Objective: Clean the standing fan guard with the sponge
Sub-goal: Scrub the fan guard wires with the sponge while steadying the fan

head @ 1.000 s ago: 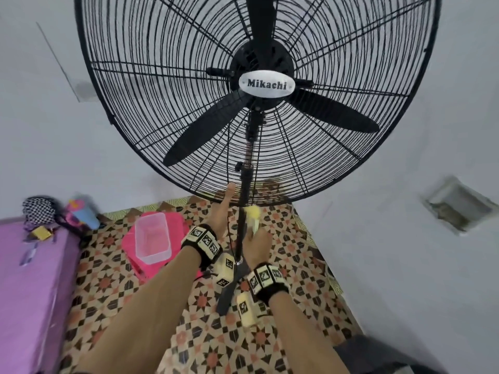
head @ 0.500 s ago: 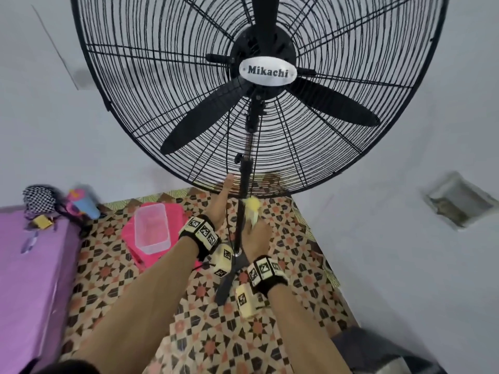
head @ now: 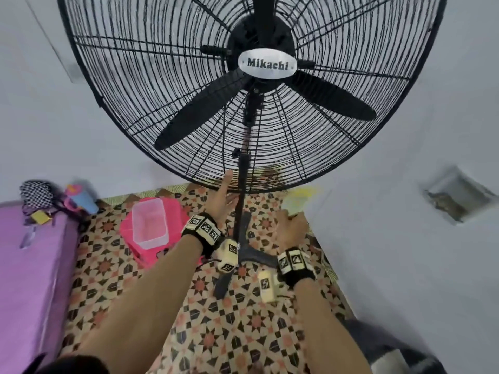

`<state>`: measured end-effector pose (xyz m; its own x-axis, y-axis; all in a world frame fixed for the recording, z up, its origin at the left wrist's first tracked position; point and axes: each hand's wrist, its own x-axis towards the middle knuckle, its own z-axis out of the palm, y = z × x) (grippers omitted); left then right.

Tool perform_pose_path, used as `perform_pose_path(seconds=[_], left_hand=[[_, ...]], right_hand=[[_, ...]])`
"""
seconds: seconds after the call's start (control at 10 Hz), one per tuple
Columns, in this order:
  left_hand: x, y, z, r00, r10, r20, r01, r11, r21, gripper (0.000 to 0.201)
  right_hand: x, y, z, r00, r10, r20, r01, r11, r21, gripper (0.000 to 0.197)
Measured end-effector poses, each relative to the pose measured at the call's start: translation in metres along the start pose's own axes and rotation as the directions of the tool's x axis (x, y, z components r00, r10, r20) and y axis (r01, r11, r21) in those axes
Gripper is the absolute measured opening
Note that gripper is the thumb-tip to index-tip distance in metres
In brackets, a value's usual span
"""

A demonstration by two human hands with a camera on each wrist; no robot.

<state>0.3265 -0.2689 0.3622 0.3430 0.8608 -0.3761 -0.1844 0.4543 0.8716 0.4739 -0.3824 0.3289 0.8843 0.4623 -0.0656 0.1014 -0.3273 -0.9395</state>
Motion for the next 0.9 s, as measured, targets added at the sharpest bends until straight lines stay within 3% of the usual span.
perform_pose_path(seconds=[0.1,0.2,0.3,0.4,0.5,0.6,0.7,0.9], left_hand=[[0.001,-0.003,0.012,0.996,-0.015,-0.084,0.014,1.0,-0.014,0.081],[0.006,-0.013,0.013,0.995,0.001,-0.101,-0.004,1.0,-0.026,0.116],[0.003,-0.013,0.016,0.99,0.036,-0.137,-0.044,0.997,-0.06,0.121],[0.006,-0.014,0.015,0.987,0.086,-0.135,-0.087,0.996,-0.005,0.148],[0.002,-0.013,0.008,0.987,0.124,-0.098,-0.116,0.99,0.079,0.152],[0.003,-0.01,0.009,0.992,0.058,-0.112,-0.055,0.998,0.029,0.137],[0.007,-0.011,0.012,0.987,-0.001,-0.158,0.002,1.0,0.011,0.089],[0.004,-0.012,0.008,0.994,0.079,-0.076,-0.073,0.995,0.069,0.129]], right_hand=[[0.019,-0.01,-0.006,0.994,-0.06,-0.092,0.058,0.998,-0.024,0.034],[0.013,-0.012,0.006,0.997,-0.082,-0.015,0.081,0.994,-0.077,0.034],[-0.017,0.001,0.026,0.98,-0.147,0.132,0.169,0.969,-0.178,0.032],[-0.036,0.017,0.032,0.926,-0.153,0.345,0.247,0.937,-0.247,0.024],[-0.022,0.015,0.019,0.971,-0.071,0.226,0.114,0.977,-0.181,0.027],[-0.004,-0.008,-0.002,1.0,0.019,0.019,-0.018,0.999,-0.036,0.032],[0.001,-0.028,-0.003,1.0,0.016,0.023,-0.014,0.999,-0.051,0.031],[-0.046,0.008,0.033,0.923,-0.098,0.373,0.188,0.959,-0.211,0.01]])
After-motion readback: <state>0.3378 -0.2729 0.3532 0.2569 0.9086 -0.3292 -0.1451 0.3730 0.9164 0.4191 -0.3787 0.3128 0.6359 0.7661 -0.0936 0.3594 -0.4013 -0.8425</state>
